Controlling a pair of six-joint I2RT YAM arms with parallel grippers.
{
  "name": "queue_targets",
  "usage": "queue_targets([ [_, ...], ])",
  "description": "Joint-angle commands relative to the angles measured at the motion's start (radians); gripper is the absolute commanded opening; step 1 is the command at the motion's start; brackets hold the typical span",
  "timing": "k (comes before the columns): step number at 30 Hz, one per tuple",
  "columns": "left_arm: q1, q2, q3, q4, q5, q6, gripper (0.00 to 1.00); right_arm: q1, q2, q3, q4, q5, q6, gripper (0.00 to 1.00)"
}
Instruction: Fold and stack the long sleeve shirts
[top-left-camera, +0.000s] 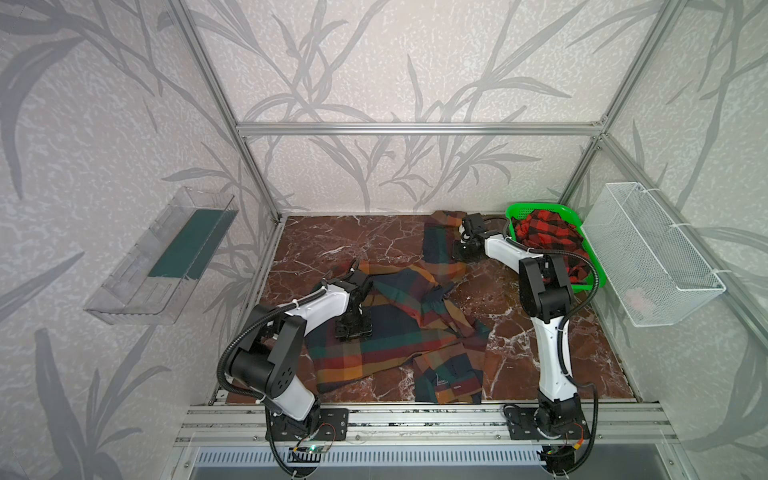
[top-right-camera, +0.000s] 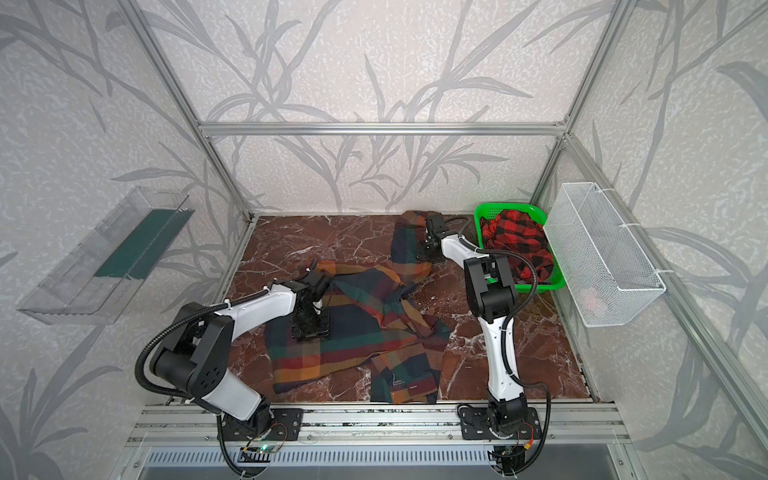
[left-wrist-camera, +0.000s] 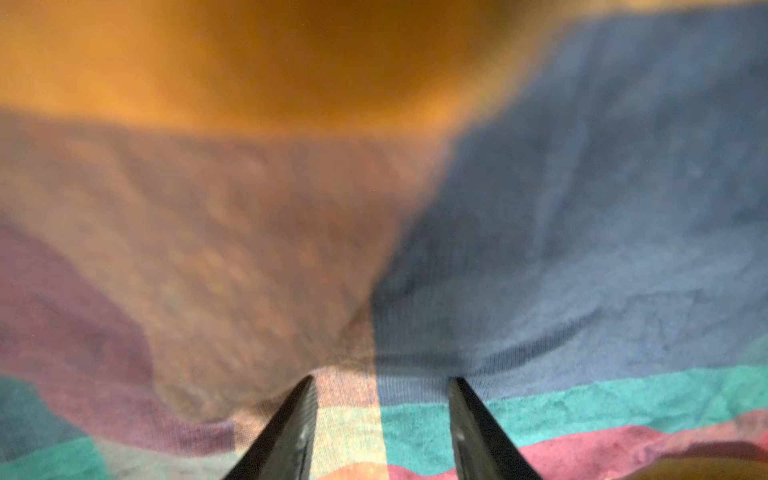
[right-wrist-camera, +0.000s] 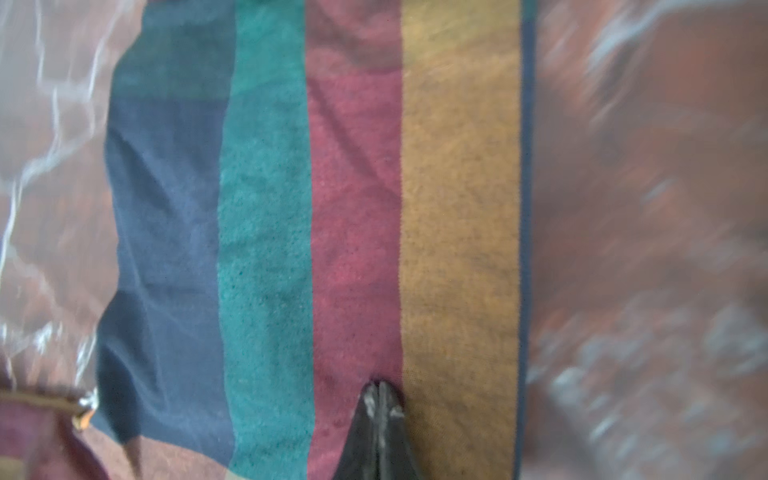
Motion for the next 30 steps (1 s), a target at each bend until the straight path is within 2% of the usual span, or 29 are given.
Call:
queue_targets([
  [1,0.019,0.046,0.031,-0.022,-0.029,0.044,0.53,-0.023,0.07,0.092,-0.152,0.025,-0.005,0.05],
  [5,0.025,0.07,0.07,-0.014,-0.039,0.085,0.53,-0.046,0.089,0.188,-0.162,0.101,-0.025,0.05],
  [9,0.032,0.066,0.093,0.002,-0.021,0.107,0.53,-0.056,0.126,0.407,-0.348,0.094,-0.085,0.05],
  [10,0.032,0.06,0.097,0.009,-0.017,0.114,0.53,-0.043,0.095,0.406,-0.35,0.089,-0.097,0.06],
  [15,0.036,0.051,0.103,0.013,0.01,0.133,0.53,0.044,-0.214,0.109,-0.206,-0.031,-0.082,0.19],
  [18,0.036,0.034,0.071,0.011,0.02,0.133,0.53,0.119,-0.425,-0.164,-0.051,-0.059,-0.039,0.25],
  [21,0.036,0.001,0.045,0.006,0.031,0.129,0.53,0.204,-0.591,-0.368,0.02,-0.038,-0.023,0.27],
  [25,0.036,-0.03,0.024,0.009,0.048,0.124,0.53,0.309,-0.746,-0.539,0.062,-0.016,0.007,0.27],
  [27,0.036,-0.035,0.024,0.013,0.062,0.124,0.53,0.375,-0.814,-0.62,0.086,0.041,0.017,0.27],
  [30,0.036,-0.041,0.024,0.015,0.074,0.122,0.53,0.413,-0.833,-0.703,0.113,0.053,0.033,0.27],
])
